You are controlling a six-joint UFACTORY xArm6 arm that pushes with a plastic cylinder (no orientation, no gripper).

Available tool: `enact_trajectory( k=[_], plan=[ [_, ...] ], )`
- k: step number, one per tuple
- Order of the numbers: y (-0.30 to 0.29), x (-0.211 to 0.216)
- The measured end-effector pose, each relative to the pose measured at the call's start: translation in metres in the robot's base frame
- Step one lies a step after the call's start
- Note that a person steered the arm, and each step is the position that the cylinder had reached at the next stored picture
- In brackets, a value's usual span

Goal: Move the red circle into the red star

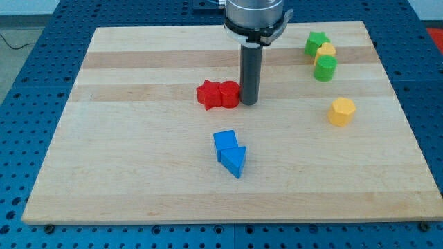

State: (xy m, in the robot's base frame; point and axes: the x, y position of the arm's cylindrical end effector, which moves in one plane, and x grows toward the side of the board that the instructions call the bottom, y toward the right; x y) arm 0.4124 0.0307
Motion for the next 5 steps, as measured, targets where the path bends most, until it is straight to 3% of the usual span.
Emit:
enact_trajectory(
  k=[1, 3, 5],
  plan=[
    [0.000, -0.003],
    [-0.057, -0.030],
    [0.002, -0.022]
  ],
)
